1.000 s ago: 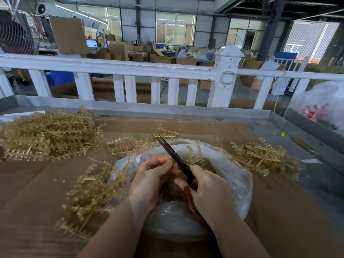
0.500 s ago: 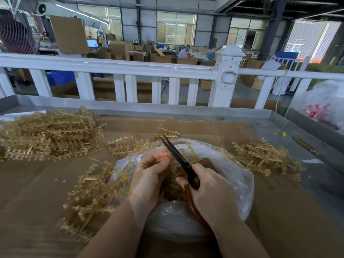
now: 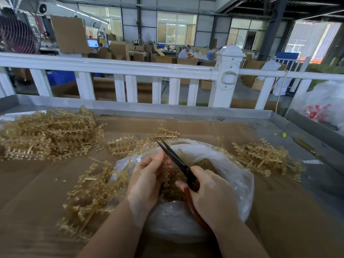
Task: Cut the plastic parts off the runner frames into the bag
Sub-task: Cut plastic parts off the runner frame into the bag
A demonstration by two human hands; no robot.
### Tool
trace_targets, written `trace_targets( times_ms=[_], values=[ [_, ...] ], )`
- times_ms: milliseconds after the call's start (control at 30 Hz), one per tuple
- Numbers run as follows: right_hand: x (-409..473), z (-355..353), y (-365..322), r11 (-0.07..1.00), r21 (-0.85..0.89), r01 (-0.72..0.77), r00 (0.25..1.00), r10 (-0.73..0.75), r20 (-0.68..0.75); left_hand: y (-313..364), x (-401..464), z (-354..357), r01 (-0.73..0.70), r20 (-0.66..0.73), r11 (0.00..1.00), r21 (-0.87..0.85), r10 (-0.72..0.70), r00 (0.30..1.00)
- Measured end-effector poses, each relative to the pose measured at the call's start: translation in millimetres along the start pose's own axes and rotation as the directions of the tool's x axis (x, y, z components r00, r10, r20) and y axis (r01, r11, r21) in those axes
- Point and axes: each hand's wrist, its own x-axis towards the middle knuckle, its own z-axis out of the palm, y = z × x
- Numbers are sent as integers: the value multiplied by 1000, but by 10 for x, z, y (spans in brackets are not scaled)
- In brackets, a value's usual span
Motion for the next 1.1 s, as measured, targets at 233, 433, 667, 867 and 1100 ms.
trace_targets(
  times_ms=[233,433,667,867,1100],
  values=[
    [13,-22,9,997,77,-21,1000,20,25,-10,-21,22,-54,11,998,-30,54,998],
    [-1,-16,-20,999,35,11,1000,-11,5,-3,-17,20,-73,-1,995,-62,73,997],
    [1,6,-19,998,46,31,999,-33,36,5,-36,36,-82,-6,996,-43,82,997],
    [5,4,-12,997,67,48,999,-49,13,14,-67,70,-82,27,996,21,81,996],
    [23,4,-24,995,69,70,996,-66,-53,40,-115,106,-88,50,992,89,83,995]
  ],
)
